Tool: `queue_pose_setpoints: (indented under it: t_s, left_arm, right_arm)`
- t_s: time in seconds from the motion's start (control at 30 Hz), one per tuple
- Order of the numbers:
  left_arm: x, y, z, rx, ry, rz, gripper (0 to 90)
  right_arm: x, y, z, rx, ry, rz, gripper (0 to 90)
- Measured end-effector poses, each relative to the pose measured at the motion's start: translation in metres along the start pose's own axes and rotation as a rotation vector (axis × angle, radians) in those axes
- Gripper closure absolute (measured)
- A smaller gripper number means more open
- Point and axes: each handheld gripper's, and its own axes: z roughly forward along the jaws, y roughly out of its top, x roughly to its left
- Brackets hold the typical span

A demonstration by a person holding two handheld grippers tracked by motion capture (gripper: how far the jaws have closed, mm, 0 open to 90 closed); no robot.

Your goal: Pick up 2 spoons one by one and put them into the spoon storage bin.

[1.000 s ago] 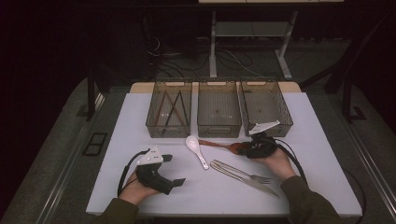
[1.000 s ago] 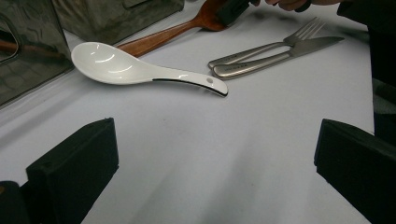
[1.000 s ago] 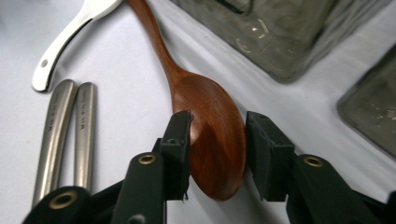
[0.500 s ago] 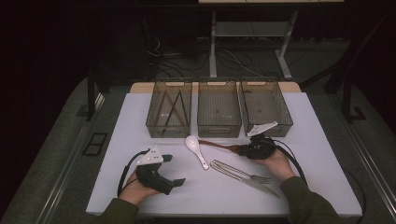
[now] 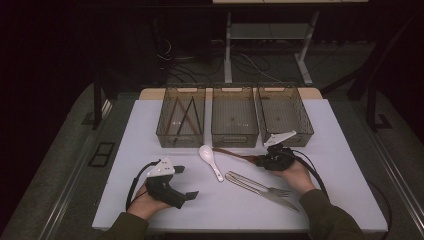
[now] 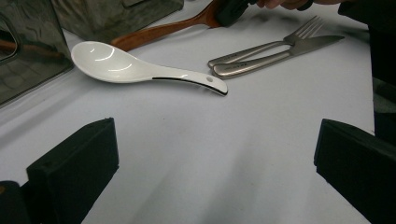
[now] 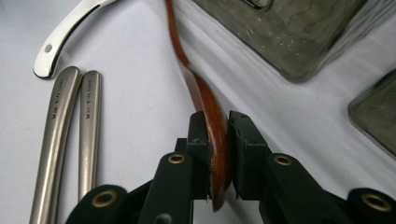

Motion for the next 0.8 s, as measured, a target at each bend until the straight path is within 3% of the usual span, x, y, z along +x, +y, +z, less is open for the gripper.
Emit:
queue_pose_setpoints:
  t_s: [0.23, 0.8]
  left_arm:
    - [0.000, 0.000, 0.000, 0.000, -0.001, 0.000, 0.0]
    - [0.000, 0.000, -0.001, 0.003, 0.000, 0.002, 0.0]
  right_arm:
    - [-0.002, 0.000, -0.002, -0.006, -0.014, 0.003, 79.2]
    - [-0.001, 0.004, -0.020, -0.073, 0.006, 0.008, 79.4]
